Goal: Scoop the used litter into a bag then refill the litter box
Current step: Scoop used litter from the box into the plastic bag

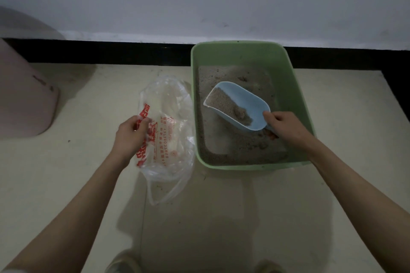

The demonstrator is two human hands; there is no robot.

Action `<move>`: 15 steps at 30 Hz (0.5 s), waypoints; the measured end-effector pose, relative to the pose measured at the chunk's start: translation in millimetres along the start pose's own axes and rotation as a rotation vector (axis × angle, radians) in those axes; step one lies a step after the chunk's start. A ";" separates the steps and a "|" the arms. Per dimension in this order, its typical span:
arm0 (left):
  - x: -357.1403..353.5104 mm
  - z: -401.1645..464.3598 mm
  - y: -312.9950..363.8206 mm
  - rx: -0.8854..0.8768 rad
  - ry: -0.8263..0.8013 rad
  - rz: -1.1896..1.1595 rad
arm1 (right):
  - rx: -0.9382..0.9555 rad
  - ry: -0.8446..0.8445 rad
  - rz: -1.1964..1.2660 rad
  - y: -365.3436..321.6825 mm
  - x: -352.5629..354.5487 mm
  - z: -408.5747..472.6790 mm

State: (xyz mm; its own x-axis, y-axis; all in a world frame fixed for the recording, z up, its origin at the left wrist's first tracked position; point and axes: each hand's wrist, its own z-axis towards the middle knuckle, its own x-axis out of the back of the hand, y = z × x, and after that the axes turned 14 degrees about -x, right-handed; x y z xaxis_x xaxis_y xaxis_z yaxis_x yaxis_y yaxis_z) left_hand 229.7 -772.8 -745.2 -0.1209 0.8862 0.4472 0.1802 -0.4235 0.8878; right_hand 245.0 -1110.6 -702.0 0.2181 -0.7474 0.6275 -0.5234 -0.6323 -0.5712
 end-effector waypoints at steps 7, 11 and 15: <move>1.9 2.6 -3.4 0.011 -0.013 -0.017 | 0.132 -0.123 -0.356 -69.5 -12.6 -7.0; 5.4 3.0 -8.6 0.027 0.000 -0.034 | 0.208 -0.042 -0.645 -115.3 -33.5 -9.7; 8.8 2.6 -14.7 0.051 0.016 0.010 | 0.273 0.111 -0.902 -145.4 -58.6 -20.9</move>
State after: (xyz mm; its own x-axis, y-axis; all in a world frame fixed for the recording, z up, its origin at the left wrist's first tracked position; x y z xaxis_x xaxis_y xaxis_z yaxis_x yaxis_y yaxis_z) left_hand 228.5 -758.3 -754.6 -0.1344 0.8787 0.4581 0.2306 -0.4219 0.8768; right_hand 291.1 -970.6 -644.6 0.3597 0.0607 0.9311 0.0179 -0.9981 0.0581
